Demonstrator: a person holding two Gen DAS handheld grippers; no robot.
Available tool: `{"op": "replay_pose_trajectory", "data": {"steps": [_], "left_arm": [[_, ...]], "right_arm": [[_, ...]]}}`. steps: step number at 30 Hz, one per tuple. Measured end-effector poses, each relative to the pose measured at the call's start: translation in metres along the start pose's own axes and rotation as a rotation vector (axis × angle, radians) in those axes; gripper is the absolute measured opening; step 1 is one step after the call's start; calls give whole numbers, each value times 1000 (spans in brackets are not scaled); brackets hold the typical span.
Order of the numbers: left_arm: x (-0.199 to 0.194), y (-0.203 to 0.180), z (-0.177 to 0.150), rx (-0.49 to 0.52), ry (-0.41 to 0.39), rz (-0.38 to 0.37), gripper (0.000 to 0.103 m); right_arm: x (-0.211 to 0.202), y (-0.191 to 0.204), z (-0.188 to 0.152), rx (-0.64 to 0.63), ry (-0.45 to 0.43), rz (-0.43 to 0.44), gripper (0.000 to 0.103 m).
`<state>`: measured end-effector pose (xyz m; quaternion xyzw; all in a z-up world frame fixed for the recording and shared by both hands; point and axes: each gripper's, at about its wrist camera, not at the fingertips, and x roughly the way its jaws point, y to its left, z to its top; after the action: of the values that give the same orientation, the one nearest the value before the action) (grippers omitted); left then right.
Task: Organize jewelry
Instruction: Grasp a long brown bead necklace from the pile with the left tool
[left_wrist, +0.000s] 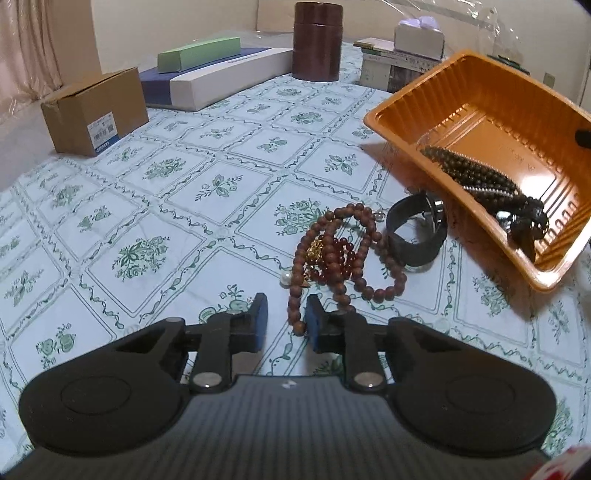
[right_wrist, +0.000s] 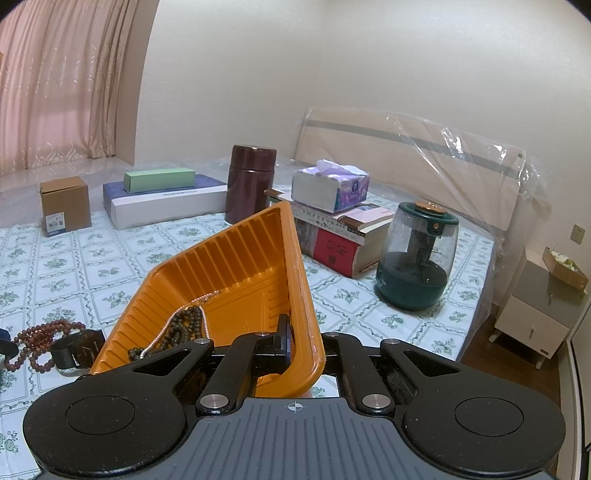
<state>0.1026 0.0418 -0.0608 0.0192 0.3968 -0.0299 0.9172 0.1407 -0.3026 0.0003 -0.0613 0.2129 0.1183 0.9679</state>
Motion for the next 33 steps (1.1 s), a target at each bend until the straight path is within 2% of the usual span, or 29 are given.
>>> {"op": "replay_pose_trajectory", "data": {"steps": [3,6,11,17,25,33], "left_arm": [[1,-3,1,14,4,-6,8],[0,-7,2,38,7,0,6],[-16,3,9,-23,-26,-30,5],[-51,18,35,-73,-126,-56,5],[-86,20,73,-64,-237,-78,5],[-105,14,100,-37,-302,-109,5]], "right_arm": [[0,0,0,-1,-1,0,6],[0,0,0,0,0,0,6],[0,-1,0,-3,0,1,6],[-2,-1,0,-4,-3,0,6],[-1,0,-1,-5,-3,-1,6],[-1,0,-1,-5,-3,-1,6]]}}
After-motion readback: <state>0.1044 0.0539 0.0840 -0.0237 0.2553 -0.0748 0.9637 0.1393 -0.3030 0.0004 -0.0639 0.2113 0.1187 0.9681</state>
